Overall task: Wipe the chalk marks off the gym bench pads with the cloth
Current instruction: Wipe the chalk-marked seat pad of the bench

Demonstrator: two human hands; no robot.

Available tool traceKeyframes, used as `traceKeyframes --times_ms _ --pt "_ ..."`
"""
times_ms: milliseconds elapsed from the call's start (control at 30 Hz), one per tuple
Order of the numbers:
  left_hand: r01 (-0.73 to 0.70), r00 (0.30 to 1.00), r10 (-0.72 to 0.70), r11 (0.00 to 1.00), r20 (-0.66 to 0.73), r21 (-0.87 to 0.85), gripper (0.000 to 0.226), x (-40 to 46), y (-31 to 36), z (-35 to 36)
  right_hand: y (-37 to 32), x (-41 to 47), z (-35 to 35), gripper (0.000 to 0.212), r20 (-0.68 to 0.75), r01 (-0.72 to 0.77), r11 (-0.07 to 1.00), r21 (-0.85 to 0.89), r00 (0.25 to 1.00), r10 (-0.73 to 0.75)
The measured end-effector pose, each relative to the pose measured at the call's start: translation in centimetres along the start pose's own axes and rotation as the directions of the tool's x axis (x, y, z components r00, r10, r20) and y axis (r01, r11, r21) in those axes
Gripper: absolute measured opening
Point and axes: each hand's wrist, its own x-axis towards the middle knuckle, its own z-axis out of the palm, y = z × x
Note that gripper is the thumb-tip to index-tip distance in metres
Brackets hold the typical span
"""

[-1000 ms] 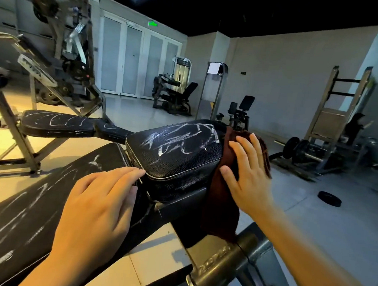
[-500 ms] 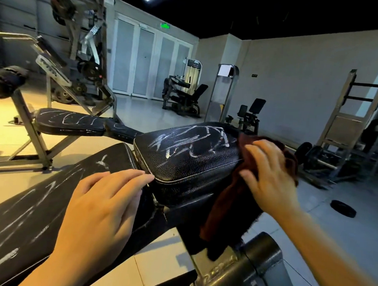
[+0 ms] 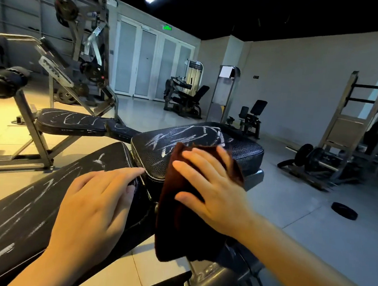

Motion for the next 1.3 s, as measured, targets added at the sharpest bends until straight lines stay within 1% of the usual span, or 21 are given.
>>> traceKeyframes --times_ms 100,133,200,267,333,400,467,567,633,667,733,800,833,900,967,1000,1033,1133,1233,1267,1300 --pt "-0.002 1.000 0.002 1.000 -0.007 0.005 0.036 0.0 0.0 0.1 3.1 -1.3 -1.0 0.049 -0.018 -0.179 0.984 0.006 0.984 0.179" --pt "-0.005 1.000 0.005 1.000 -0.013 0.008 0.036 0.0 0.1 0.1 4.0 -1.6 -1.3 0.051 -0.026 -0.218 0.976 0.015 0.976 0.218" --pt "-0.015 1.000 0.015 1.000 -0.023 0.012 0.036 0.1 0.1 0.1 5.1 -1.8 -1.3 0.055 -0.040 -0.262 0.965 -0.007 0.964 0.261" --pt "0.000 1.000 0.000 1.000 -0.022 0.003 0.038 0.1 0.0 0.2 4.5 -1.6 -0.9 0.057 -0.056 -0.271 0.960 -0.076 0.962 0.267" --pt "0.033 0.999 -0.033 0.999 -0.017 -0.012 0.040 0.0 0.0 0.3 2.2 -1.0 -0.3 0.055 -0.068 -0.205 0.974 -0.095 0.978 0.199" --pt "0.047 0.999 -0.047 0.999 -0.004 -0.015 0.041 0.0 0.0 0.4 -0.5 -0.1 0.5 0.051 -0.065 -0.071 0.995 -0.065 0.996 0.067" --pt "0.051 0.999 -0.051 0.999 0.006 -0.018 0.041 0.0 0.0 0.3 -2.2 0.8 1.4 0.045 -0.092 0.049 0.997 -0.058 0.994 -0.054" --pt "0.055 0.998 -0.055 0.998 0.013 -0.019 0.039 -0.2 -0.1 0.1 -1.4 1.2 1.9 0.043 -0.144 0.177 0.979 -0.103 0.971 -0.191" --pt "0.040 0.999 -0.040 0.999 0.014 -0.002 0.038 -0.2 -0.2 0.1 0.5 0.7 1.7 0.046 -0.157 0.183 0.975 -0.130 0.967 -0.202" --pt "0.031 0.999 -0.031 0.999 0.015 0.011 0.037 -0.3 -0.2 0.2 1.7 0.3 1.5 0.047 -0.161 0.139 0.981 -0.139 0.974 -0.160" --pt "0.027 0.999 -0.028 0.999 0.017 0.020 0.038 -0.3 -0.3 0.2 4.8 -0.7 0.7 0.051 -0.155 -0.017 0.988 -0.153 0.988 -0.007" --pt "0.040 0.999 -0.040 0.999 0.009 -0.002 0.038 -0.3 -0.4 0.3 7.6 -1.7 -0.6 0.057 -0.114 -0.171 0.971 -0.169 0.982 0.153" --pt "0.049 0.999 -0.049 0.999 0.004 -0.012 0.038 -0.3 -0.4 0.3 8.4 -2.0 -1.0 0.060 -0.097 -0.224 0.959 -0.171 0.973 0.210" --pt "0.065 0.998 -0.065 0.998 -0.013 -0.009 0.038 -0.3 -0.2 0.4 8.0 -2.0 -1.5 0.064 -0.108 -0.314 0.941 -0.128 0.947 0.302" --pt "0.066 0.997 -0.066 0.998 -0.027 0.006 0.038 -0.3 0.0 0.4 5.5 -1.4 -1.3 0.062 -0.143 -0.364 0.931 -0.039 0.924 0.355" --pt "0.066 0.997 -0.066 0.998 -0.031 0.013 0.038 -0.3 0.1 0.4 3.6 -1.0 -1.0 0.058 -0.152 -0.341 0.940 0.001 0.929 0.337" --pt "0.069 0.997 -0.068 0.997 -0.032 0.018 0.038 -0.2 0.1 0.4 1.6 -0.6 -0.7 0.053 -0.148 -0.283 0.958 0.034 0.947 0.285" --pt "0.078 0.997 -0.078 0.997 -0.012 0.023 0.038 -0.3 0.2 0.2 -3.0 0.7 0.5 0.045 -0.086 -0.070 0.995 0.070 0.993 0.076" --pt "0.068 0.998 -0.068 0.998 -0.008 0.012 0.036 -0.2 0.0 0.1 -2.7 1.3 1.2 0.047 -0.057 0.122 0.991 -0.056 0.990 -0.126" --pt "0.061 0.998 -0.061 0.998 -0.010 0.006 0.036 -0.2 -0.1 0.1 -1.6 1.1 1.3 0.047 -0.065 0.169 0.981 -0.096 0.982 -0.176" --pt "0.055 0.998 -0.055 0.998 -0.012 0.000 0.035 -0.2 -0.2 0.0 -0.2 0.8 1.2 0.047 -0.079 0.178 0.976 -0.124 0.979 -0.188"
